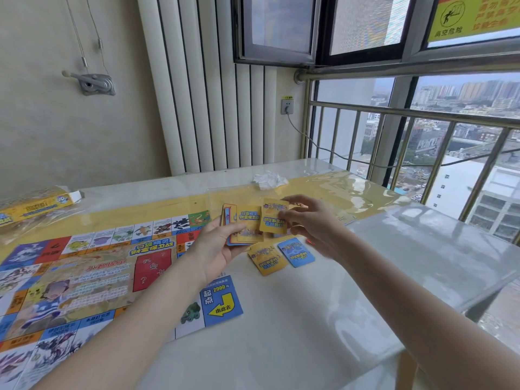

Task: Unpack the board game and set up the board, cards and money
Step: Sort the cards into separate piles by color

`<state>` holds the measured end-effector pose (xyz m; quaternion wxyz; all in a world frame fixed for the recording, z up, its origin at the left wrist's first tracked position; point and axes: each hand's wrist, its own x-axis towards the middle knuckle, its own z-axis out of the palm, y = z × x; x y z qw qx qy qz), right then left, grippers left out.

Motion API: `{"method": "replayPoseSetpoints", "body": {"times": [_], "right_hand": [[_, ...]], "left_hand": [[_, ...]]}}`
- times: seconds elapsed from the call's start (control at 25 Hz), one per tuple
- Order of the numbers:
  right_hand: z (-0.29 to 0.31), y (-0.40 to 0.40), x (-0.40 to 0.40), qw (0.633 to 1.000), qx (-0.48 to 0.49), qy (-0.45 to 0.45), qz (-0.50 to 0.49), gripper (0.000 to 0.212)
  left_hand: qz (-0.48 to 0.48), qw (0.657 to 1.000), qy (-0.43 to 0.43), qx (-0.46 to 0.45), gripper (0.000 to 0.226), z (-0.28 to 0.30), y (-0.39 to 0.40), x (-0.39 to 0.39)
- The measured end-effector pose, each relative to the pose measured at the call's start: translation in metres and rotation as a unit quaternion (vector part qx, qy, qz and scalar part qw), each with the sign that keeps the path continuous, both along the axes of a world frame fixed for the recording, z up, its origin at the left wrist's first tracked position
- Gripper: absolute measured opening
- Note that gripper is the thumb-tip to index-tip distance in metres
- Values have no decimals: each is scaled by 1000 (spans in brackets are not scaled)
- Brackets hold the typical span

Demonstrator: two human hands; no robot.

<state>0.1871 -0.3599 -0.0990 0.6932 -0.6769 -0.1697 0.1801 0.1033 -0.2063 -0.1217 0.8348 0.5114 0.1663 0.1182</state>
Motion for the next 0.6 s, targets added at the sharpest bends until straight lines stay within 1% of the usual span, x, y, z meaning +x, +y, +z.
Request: {"method": "replayPoseSetpoints", "body": {"times": [0.16,0.32,0.48,0.6], "right_hand": [[-3,2,-1,998,-5,-22,66,21],[-4,9,0,998,-15,-44,53,23],[-7,12,-1,995,-46,-67,50,24],[-8,12,-4,994,-49,-64,70,34]], "left_hand": [[-11,1000,-8,4,18,-2,-2,1],[-21,999,-21,12,18,0,-5,1],[-24,999,-23,21,17,0,-6,-1],[-7,1000,-18,16,17,-2,-8,-1]]}}
